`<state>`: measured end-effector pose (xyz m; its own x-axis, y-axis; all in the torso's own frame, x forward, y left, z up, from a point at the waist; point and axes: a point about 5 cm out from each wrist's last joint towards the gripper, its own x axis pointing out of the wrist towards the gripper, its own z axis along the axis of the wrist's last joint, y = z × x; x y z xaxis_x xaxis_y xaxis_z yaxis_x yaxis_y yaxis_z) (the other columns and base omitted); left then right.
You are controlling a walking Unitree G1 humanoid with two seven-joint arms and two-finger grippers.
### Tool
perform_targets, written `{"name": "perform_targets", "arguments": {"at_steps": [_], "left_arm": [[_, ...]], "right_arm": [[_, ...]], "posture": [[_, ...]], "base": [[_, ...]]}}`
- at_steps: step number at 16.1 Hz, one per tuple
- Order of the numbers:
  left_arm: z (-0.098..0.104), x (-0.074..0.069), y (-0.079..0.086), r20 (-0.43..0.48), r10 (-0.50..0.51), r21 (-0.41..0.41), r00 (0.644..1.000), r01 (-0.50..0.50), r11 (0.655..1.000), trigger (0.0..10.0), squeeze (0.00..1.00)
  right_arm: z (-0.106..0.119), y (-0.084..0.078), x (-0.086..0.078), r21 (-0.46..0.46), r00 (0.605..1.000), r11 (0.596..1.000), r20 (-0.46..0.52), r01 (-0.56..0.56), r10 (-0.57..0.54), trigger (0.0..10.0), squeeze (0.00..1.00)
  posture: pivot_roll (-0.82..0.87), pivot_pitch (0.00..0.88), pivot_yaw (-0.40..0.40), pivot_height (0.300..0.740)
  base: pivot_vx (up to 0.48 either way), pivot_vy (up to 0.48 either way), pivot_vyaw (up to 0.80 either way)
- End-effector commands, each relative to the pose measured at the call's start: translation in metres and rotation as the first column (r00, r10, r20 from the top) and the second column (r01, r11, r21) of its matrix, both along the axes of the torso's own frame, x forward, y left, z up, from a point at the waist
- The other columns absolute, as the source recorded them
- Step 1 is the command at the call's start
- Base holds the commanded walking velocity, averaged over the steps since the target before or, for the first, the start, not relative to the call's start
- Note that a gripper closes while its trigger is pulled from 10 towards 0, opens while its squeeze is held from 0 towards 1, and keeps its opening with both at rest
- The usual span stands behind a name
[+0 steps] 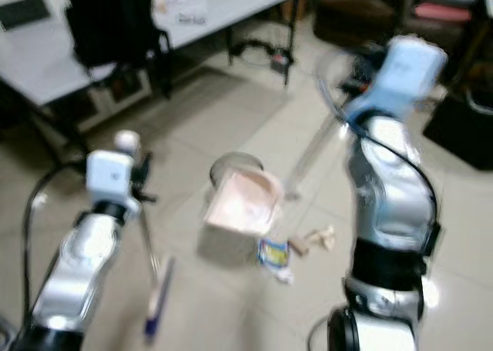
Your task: Sweep floor
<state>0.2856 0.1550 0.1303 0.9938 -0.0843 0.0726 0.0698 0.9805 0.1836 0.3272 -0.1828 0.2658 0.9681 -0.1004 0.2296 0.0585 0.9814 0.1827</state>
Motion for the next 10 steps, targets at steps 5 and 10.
{"name": "perform_targets", "arguments": {"at_steps": [5,10], "left_arm": [[0.0065,0.0002,-0.0053,0.042,-0.009,0.003,0.999,0.009,1.000,10.0,0.00],[0.0050,-0.0010,-0.0057,0.037,-0.009,0.003,0.999,0.008,1.000,10.0,0.00]], "right_arm": [[0.0120,-0.0091,-0.0018,-0.003,0.998,0.999,0.061,0.032,-0.032,10.0,0.00],[0.0102,-0.0093,-0.0006,-0.005,0.997,0.999,0.060,0.040,-0.039,10.0,0.00]], "posture": [[-0.15,0.000,0.041,0.740],[-0.14,0.000,0.038,0.740]], "base": [[0.408,0.000,0.00],[0.409,0.000,0.00]]}}
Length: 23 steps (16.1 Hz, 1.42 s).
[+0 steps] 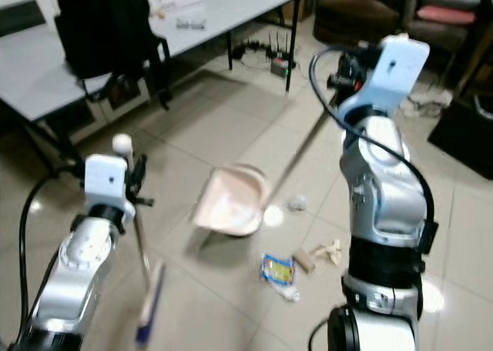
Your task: Sweep floor
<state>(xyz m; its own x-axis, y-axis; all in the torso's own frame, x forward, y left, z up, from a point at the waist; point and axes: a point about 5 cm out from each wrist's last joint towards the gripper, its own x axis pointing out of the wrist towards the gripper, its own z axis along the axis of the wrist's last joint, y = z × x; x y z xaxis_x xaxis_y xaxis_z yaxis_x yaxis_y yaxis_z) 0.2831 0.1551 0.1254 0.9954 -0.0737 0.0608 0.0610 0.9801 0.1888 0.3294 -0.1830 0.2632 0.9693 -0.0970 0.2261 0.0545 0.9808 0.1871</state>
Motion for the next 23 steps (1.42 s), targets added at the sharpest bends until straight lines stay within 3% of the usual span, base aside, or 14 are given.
{"name": "perform_targets", "arguments": {"at_steps": [1,4,23], "left_arm": [[0.010,0.002,-0.006,0.048,-0.019,-0.002,0.999,0.019,1.000,10.0,0.00],[0.010,0.002,-0.006,0.049,-0.020,-0.001,0.999,0.020,1.000,10.0,0.00],[0.012,0.006,-0.006,0.064,-0.042,0.016,0.997,0.041,0.999,10.0,0.00]], "right_arm": [[0.012,-0.009,-0.003,-0.009,0.997,0.999,0.062,0.046,-0.045,10.0,0.00],[0.011,-0.011,-0.002,0.001,0.997,0.999,0.056,0.053,-0.053,10.0,0.00],[0.001,-0.008,0.000,-0.011,0.998,0.999,0.050,0.041,-0.040,10.0,0.00]], "posture": [[-0.14,0.000,0.038,0.740],[-0.14,0.000,0.041,0.740],[-0.13,0.000,0.043,0.740]], "base": [[0.409,0.000,0.00],[0.409,0.000,-0.70],[0.407,0.000,-0.08]]}}
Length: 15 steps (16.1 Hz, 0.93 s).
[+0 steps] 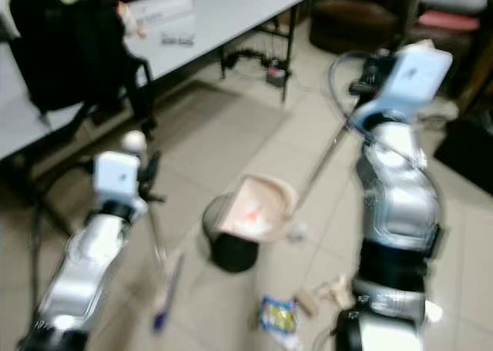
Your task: Sweep floor
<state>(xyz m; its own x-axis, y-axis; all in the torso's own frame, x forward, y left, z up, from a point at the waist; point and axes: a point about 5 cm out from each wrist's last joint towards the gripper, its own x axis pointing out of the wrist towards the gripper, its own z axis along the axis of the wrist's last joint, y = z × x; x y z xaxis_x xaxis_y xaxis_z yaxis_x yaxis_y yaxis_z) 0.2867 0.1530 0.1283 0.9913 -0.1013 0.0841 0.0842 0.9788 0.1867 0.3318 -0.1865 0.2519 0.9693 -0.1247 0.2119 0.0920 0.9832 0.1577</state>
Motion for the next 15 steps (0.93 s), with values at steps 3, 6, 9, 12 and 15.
{"name": "perform_targets", "arguments": {"at_steps": [3,6,9,12,15], "left_arm": [[0.006,0.000,-0.006,0.026,-0.027,-0.007,0.999,0.027,1.000,10.0,0.00],[0.005,-0.001,-0.006,0.024,-0.028,0.005,0.999,0.028,1.000,10.0,0.00],[0.005,0.000,-0.006,0.028,-0.031,0.007,0.999,0.031,0.999,10.0,0.00],[0.005,0.000,-0.008,0.024,-0.043,0.008,0.999,0.043,0.999,10.0,0.00],[0.003,-0.001,-0.010,0.021,-0.050,0.007,0.999,0.050,0.999,10.0,0.00]], "right_arm": [[0.013,-0.003,0.000,0.001,0.997,1.000,0.071,-0.005,0.005,10.0,0.00],[0.016,-0.003,0.001,-0.011,0.996,1.000,0.087,0.000,0.001,10.0,0.00],[0.018,0.000,0.001,-0.011,0.992,1.000,0.123,-0.015,0.016,10.0,0.00],[0.018,0.007,0.002,-0.088,0.990,0.995,0.126,-0.045,0.056,10.0,0.00],[0.021,0.025,0.001,-0.184,0.974,0.976,0.172,-0.116,0.148,10.0,0.00]], "posture": [[-0.12,0.000,0.036,0.740],[-0.12,0.000,0.034,0.740],[-0.12,0.000,0.035,0.740],[-0.12,0.000,0.035,0.740],[-0.12,0.000,0.033,0.740]], "base": [[0.134,0.000,0.00],[0.000,0.000,0.00],[0.000,0.000,0.00],[0.000,0.000,0.00],[0.000,0.000,0.00]]}}
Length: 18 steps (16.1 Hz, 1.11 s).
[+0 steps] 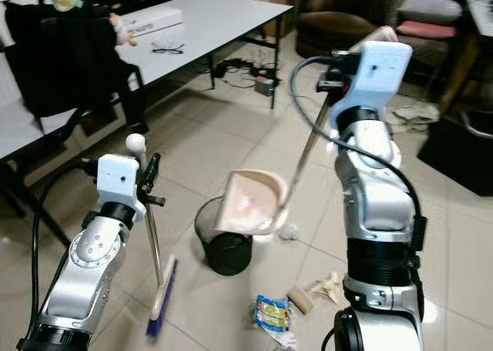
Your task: Sweep floor
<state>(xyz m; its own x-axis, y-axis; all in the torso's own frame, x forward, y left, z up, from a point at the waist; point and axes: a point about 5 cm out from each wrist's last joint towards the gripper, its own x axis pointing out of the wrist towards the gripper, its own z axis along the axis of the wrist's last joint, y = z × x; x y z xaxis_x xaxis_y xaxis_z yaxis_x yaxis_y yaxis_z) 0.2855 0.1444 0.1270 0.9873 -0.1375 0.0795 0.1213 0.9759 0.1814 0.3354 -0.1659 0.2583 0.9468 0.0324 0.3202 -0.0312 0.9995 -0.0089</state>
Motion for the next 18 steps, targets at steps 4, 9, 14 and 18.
{"name": "perform_targets", "arguments": {"at_steps": [4,9,14,18], "left_arm": [[0.004,0.000,-0.003,0.030,-0.027,0.017,0.999,0.026,1.000,10.0,0.00],[0.004,-0.002,-0.004,0.034,-0.039,0.021,0.999,0.039,0.999,10.0,0.00],[0.005,-0.002,-0.005,0.035,-0.040,0.026,0.999,0.039,0.999,10.0,0.00],[0.005,-0.006,-0.003,0.034,-0.025,0.024,0.999,0.025,0.999,10.0,0.00]], "right_arm": [[0.005,0.032,-0.004,-0.090,0.980,0.986,0.129,-0.140,0.151,10.0,0.00],[-0.018,0.076,-0.009,-0.315,0.931,0.916,0.184,-0.247,0.314,10.0,0.00],[-0.037,0.107,-0.010,-0.397,0.879,0.861,0.216,-0.318,0.425,10.0,0.00],[-0.044,0.090,0.008,-0.150,0.946,0.963,0.206,-0.224,0.252,10.0,0.00]], "posture": [[-0.12,0.000,0.032,0.740],[-0.11,0.000,0.031,0.740],[-0.10,0.000,0.029,0.740],[-0.07,0.000,0.014,0.740]], "base": [[0.000,0.000,0.00],[0.000,0.000,0.00],[0.000,0.000,0.00],[0.000,0.000,0.00]]}}
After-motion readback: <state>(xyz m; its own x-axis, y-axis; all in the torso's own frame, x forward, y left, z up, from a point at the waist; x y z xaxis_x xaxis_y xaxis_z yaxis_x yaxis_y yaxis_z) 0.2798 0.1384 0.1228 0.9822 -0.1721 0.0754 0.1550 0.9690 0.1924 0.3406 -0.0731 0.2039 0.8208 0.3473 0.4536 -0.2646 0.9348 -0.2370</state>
